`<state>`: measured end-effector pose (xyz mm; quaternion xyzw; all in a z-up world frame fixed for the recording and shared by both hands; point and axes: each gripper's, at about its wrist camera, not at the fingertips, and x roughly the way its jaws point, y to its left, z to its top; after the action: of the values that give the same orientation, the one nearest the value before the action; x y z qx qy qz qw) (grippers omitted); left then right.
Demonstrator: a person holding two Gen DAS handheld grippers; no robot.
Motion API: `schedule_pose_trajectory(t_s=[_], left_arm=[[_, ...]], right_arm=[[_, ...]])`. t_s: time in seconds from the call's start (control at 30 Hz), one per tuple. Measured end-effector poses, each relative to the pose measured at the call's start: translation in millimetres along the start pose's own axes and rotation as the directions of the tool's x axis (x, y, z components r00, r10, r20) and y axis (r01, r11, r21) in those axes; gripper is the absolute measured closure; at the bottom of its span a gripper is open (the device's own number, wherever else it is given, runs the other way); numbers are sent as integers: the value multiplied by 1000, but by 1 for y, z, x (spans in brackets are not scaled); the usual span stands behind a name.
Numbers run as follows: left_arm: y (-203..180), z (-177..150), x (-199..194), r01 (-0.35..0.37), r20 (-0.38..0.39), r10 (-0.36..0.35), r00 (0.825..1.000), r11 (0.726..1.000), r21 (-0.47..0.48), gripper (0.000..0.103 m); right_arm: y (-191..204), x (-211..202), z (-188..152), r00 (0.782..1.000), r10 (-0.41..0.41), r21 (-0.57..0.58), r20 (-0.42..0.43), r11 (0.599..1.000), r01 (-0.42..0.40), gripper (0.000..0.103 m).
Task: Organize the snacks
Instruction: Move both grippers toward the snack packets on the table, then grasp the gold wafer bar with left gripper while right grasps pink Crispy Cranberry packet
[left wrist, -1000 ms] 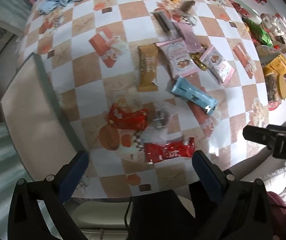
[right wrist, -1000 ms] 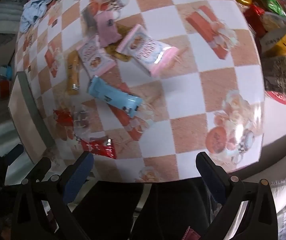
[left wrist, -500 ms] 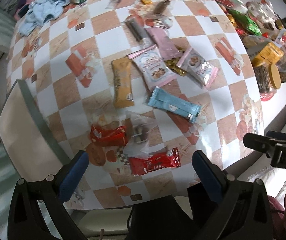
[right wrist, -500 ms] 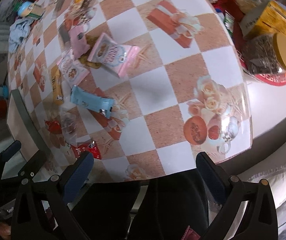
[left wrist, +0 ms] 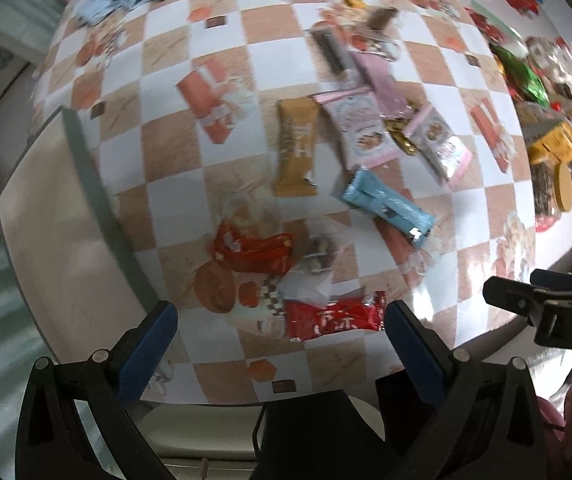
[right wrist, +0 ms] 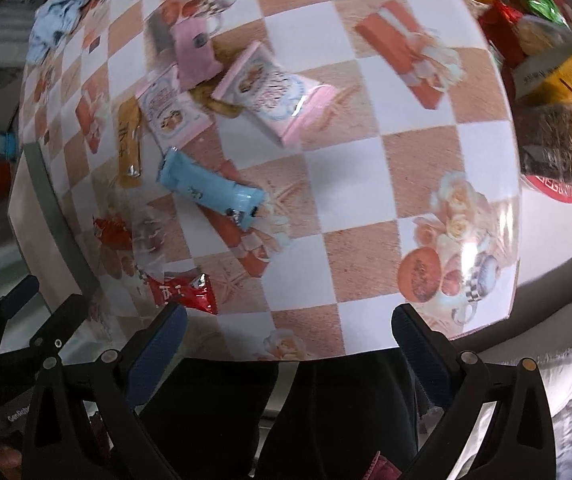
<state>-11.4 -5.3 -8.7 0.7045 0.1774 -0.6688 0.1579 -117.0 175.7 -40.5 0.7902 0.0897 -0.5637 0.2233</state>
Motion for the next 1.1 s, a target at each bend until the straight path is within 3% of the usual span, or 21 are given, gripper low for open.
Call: schedule_pose_trajectory(t_s=[0.33, 0.53, 0.8, 1.1], left_arm=[[28, -21, 26, -14, -80, 6, 997, 995, -100, 0], [34, -16, 36, -36, -85, 26, 996, 993, -114, 0], [22, 32, 45, -59, -44, 55, 998, 995, -82, 0], [2, 85, 74, -86, -48, 83, 995, 995, -46, 0]], right_arm=[[4, 35, 0, 996, -21, 13, -90, 1000, 22, 0], [13, 38, 7, 993, -73, -49, -90, 996, 69, 0], [14, 35, 37, 985, -170, -126, -31, 978, 165, 0], [13, 37, 80, 967, -253, -227, 40, 940, 256, 0]])
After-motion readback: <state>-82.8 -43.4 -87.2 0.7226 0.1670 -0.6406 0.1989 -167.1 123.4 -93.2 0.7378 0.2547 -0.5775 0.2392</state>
